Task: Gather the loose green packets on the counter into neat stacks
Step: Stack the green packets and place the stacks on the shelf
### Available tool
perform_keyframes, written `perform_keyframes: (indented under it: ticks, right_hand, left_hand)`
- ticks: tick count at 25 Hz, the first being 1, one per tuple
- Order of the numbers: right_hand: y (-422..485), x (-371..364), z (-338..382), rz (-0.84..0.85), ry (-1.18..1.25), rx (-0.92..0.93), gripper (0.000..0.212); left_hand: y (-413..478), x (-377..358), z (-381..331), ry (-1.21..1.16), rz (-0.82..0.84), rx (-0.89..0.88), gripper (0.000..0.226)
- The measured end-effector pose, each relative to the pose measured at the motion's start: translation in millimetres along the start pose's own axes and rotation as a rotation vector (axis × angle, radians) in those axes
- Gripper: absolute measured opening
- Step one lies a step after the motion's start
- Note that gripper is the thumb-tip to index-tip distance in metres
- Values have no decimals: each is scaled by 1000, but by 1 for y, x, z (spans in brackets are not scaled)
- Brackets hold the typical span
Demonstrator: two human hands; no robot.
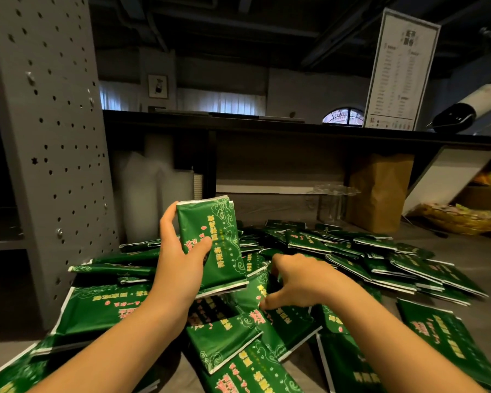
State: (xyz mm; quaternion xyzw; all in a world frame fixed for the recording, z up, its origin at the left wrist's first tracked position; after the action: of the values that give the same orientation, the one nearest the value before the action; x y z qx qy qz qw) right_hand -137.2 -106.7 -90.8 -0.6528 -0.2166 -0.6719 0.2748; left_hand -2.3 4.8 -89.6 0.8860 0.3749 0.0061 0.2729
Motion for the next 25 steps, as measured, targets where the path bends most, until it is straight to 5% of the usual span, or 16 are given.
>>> perform_keyframes:
  ticks: [7, 14, 17, 21, 25]
  right_hand:
    - [2, 2, 7, 9, 368, 147, 42]
    - [-4, 35, -5, -512, 1006, 272, 44]
    - [-8, 36, 0, -521, 1301, 337, 50]
    - [-4, 16, 20, -393, 1412, 345, 57]
    - [-8, 4, 36, -494, 1307, 329, 53]
  left_hand:
    - [1, 3, -4, 5, -33, 4, 60]
    - [-1, 3, -7, 37, -35, -28, 59]
    - [-2, 0, -3, 42, -6, -1, 57]
    - [-8, -9, -3, 24, 53, 12, 48]
    - [-18, -19, -6, -13, 160, 2, 46]
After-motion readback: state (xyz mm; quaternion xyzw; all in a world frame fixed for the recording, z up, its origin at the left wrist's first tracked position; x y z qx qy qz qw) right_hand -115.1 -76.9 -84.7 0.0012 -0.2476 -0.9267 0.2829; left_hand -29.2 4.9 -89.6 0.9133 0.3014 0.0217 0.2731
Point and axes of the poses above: each hand's wrist, its own y-axis towards the middle knuckle, its own x-axis out of the back of the hand, z = x × y, the point moved 4 cm from there along y, towards the middle knuckle, and after that the axes turned 6 degrees about -x, right-handed, at the moved point
